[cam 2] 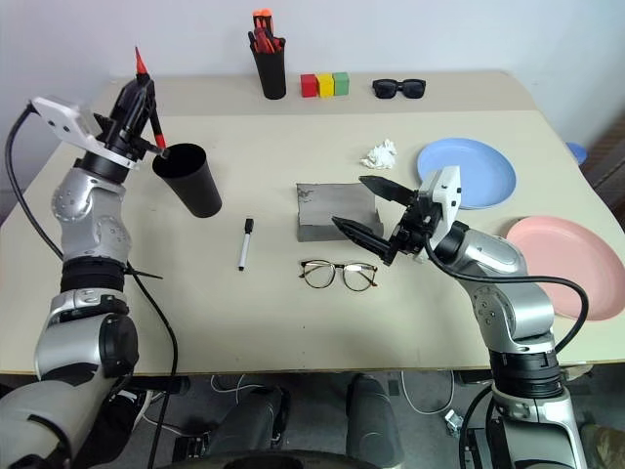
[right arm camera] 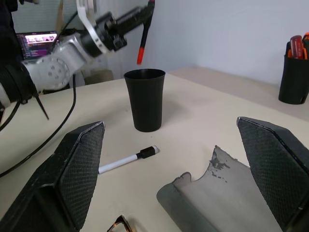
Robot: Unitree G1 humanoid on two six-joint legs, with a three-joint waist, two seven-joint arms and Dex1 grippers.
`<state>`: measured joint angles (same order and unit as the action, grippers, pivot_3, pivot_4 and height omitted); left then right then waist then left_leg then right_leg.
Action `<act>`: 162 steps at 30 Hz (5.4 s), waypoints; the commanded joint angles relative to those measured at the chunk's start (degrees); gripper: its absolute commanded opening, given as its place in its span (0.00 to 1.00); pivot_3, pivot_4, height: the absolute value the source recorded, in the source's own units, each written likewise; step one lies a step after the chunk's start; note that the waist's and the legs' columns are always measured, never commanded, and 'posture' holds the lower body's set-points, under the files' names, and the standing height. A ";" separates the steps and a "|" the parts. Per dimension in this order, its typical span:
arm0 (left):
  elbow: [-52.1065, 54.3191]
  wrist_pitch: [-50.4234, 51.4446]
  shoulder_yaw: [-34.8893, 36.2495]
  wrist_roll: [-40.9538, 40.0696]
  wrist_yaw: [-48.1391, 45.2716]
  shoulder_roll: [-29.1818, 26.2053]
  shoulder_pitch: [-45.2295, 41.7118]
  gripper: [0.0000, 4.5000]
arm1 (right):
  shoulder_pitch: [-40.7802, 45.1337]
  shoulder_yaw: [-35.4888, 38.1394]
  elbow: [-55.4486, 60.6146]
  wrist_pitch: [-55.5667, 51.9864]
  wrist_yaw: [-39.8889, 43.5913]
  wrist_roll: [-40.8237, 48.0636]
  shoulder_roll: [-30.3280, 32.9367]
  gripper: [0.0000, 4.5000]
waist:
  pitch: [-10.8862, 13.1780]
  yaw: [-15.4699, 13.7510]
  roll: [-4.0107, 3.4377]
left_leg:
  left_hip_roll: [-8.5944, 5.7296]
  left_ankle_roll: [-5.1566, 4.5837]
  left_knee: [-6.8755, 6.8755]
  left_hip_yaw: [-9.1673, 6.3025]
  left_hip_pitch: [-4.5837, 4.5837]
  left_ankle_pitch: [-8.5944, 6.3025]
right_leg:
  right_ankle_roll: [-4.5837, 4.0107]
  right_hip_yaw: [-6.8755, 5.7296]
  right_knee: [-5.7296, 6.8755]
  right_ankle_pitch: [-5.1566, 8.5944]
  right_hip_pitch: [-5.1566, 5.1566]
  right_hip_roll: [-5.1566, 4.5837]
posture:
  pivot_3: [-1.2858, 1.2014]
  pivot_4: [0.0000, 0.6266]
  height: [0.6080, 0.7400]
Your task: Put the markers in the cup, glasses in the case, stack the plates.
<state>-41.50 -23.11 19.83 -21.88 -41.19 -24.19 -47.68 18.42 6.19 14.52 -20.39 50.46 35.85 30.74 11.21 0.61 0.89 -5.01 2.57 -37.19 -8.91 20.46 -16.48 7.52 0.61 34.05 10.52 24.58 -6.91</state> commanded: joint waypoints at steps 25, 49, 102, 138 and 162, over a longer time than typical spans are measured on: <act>11.35 4.03 -0.70 -3.85 -1.21 1.60 8.28 0.99 | 0.41 1.47 1.89 1.32 -0.05 -1.55 1.31 1.00 | 0.00 0.18 0.00 | 0.00 -0.01 0.02 0.00 -0.02 -0.01 | 0.01 0.03 0.01 0.00 0.00 0.00 | 0.52 0.24 1.00; 64.56 78.40 -19.23 -9.69 41.86 5.64 20.08 0.99 | 1.01 -1.23 -2.10 5.25 1.37 -4.01 -1.69 1.00 | 0.02 -0.19 0.04 | 0.04 -0.04 0.02 0.16 -0.08 -0.03 | 0.00 0.23 0.03 0.00 0.00 0.08 | 0.52 0.24 1.00; 50.86 94.26 -17.10 11.16 46.62 18.48 7.59 0.01 | 0.40 -0.64 -2.34 6.66 -0.16 -5.74 -1.57 1.00 | 0.02 -0.03 0.05 | 0.04 -0.01 0.02 0.27 -0.07 -0.02 | 0.05 0.28 0.02 -0.02 0.03 0.08 | 0.52 0.24 1.00; 9.60 -3.91 2.71 -5.39 -7.58 -0.01 3.37 0.01 | 2.27 1.07 -1.52 -1.93 2.62 2.91 -0.28 1.00 | 0.01 -0.28 0.06 | 0.05 -0.13 -0.06 0.56 -0.05 -0.08 | 0.15 0.47 -0.10 -0.10 0.06 0.06 | 0.52 0.24 1.00; -5.62 -8.98 3.75 -8.46 -15.79 1.44 2.65 0.01 | -0.01 1.20 2.43 -2.57 0.30 2.17 0.97 1.00 | 0.01 0.04 0.07 | 0.05 -0.16 -0.04 0.56 -0.06 -0.09 | 0.16 0.48 -0.07 -0.10 0.09 0.06 | 0.52 0.24 1.00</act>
<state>-47.26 -31.58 22.19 -29.10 -56.40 -21.80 -44.59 18.08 7.01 14.44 -23.31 50.89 38.28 30.98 11.22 0.65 0.96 -4.96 2.41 -37.24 -8.35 20.39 -16.58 7.68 1.10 33.98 10.42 24.67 -6.85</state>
